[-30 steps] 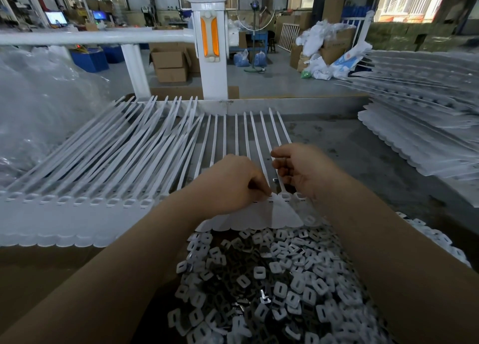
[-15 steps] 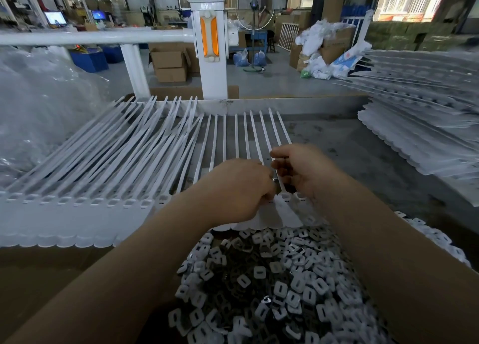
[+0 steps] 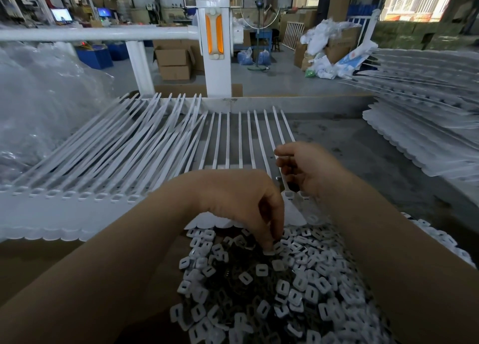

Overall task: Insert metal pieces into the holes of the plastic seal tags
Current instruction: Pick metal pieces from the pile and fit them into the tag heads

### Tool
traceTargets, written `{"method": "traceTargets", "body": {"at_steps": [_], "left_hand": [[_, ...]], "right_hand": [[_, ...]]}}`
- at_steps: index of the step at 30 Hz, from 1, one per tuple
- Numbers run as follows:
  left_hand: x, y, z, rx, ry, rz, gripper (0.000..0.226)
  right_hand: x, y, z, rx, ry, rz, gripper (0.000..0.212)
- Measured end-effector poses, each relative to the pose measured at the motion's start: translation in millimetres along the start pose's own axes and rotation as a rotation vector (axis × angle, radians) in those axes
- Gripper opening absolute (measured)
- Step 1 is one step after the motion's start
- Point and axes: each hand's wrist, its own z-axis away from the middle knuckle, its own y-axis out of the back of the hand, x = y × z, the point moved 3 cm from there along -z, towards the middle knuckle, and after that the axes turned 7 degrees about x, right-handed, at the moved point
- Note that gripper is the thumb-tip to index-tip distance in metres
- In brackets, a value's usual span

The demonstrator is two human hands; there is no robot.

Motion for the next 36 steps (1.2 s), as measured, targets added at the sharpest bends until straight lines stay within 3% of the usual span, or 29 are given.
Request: {"method": "traceTargets", "body": {"at_steps": [5,17,20,26,29,36], "left_hand": [[-1,0,5,-0.166,0.103,-0.119,0.018],[-8,-5,19,-0.064,0.103,-0.007,0.008],[-14,1,20,0.036,0.128,0.107,0.004],[-40,12,18,0.425,0.330,0.543,0.010],[-47,12,18,0.488,0.416,0.694,0.011],[-52,12,20,0.562,0.511,0.844,0.015]], "right_hand": [[-1,0,3,-0.020,-0.010,0.007,0.010],[-4,2,6,-0.022,-0.016,-0.014,0.012],[-4,3,5,-0.027,-0.003,-0.026,0.014],[-9,1,10,-0.110,0.178,0.090,0.012],[-13,-1,16,-0.239,0.326,0.194,0.009],[-15,-8,29,-0.475,0.515,0.369,0.025]]}}
